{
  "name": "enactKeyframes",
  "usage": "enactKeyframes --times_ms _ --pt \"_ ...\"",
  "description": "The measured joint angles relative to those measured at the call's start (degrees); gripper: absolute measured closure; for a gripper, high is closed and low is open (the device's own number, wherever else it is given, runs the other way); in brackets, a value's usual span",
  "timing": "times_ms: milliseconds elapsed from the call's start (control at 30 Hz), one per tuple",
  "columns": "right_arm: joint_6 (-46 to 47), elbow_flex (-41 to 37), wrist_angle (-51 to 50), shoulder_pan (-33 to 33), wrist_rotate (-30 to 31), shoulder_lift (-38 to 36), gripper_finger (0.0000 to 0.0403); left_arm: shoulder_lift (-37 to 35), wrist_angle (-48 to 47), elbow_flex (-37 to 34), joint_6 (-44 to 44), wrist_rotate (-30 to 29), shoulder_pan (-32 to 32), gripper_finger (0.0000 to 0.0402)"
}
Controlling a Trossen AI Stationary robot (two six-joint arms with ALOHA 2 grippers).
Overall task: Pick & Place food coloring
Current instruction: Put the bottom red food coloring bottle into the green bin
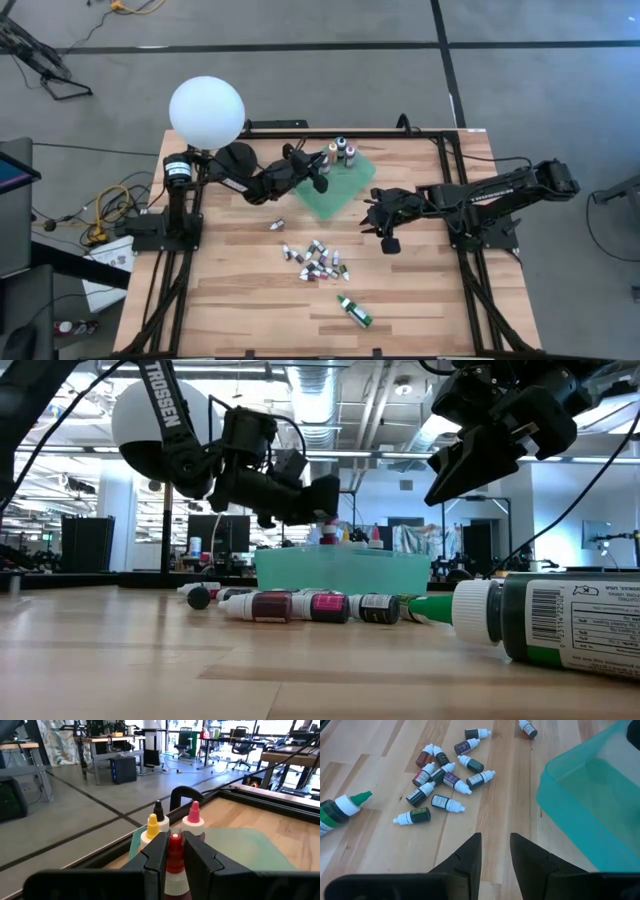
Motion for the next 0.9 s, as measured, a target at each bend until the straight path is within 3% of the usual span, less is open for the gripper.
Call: enactKeyframes --times_ms 900 --pt "0.61 -0.01 0.5 0.0 0.0 0.0 0.0307 0.0 -1.5 0.0 0.37 1.66 0.49 0.0359"
